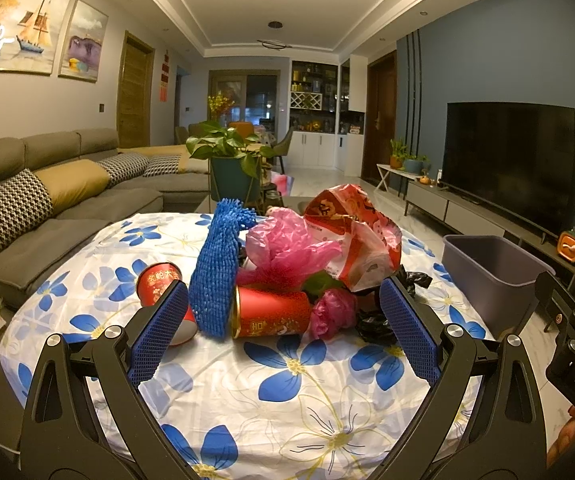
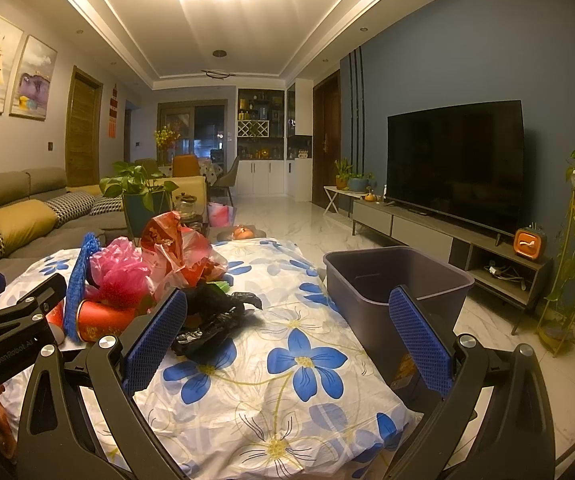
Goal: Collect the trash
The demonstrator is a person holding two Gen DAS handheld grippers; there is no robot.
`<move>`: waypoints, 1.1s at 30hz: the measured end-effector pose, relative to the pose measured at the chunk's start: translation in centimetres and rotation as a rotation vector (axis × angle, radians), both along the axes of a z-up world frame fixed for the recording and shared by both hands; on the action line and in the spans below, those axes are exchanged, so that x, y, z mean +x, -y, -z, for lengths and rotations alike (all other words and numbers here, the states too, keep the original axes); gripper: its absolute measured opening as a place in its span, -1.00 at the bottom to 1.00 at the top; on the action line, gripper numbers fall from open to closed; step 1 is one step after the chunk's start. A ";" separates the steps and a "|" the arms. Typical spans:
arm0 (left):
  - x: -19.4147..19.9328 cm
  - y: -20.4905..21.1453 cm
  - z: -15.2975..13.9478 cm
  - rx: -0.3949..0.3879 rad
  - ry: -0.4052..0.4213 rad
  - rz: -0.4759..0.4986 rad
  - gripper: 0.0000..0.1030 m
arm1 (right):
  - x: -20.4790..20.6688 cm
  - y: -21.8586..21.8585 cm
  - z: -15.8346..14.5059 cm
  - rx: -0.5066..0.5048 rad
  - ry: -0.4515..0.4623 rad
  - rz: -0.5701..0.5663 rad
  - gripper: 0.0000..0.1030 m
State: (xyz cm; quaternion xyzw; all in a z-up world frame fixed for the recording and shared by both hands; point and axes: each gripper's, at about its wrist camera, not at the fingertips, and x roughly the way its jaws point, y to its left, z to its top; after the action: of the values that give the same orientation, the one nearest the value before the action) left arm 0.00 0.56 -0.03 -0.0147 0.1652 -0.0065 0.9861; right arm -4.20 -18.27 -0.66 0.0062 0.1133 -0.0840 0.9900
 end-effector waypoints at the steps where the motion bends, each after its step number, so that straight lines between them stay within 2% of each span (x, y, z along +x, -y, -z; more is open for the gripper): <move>1: 0.0 0.0 0.0 -0.001 0.000 0.000 0.84 | 0.0 0.0 0.1 0.000 0.001 0.001 0.90; 33: 1.2 -1.1 1.0 -0.015 -0.004 -0.019 0.84 | 2.1 -0.4 1.7 -0.002 -0.014 -0.032 0.90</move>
State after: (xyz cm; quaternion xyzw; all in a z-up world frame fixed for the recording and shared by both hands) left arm 1.21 1.65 -1.01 -0.0237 0.1668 0.0018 0.9857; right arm -2.10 -17.91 -2.36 0.0029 0.1202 -0.0683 0.9904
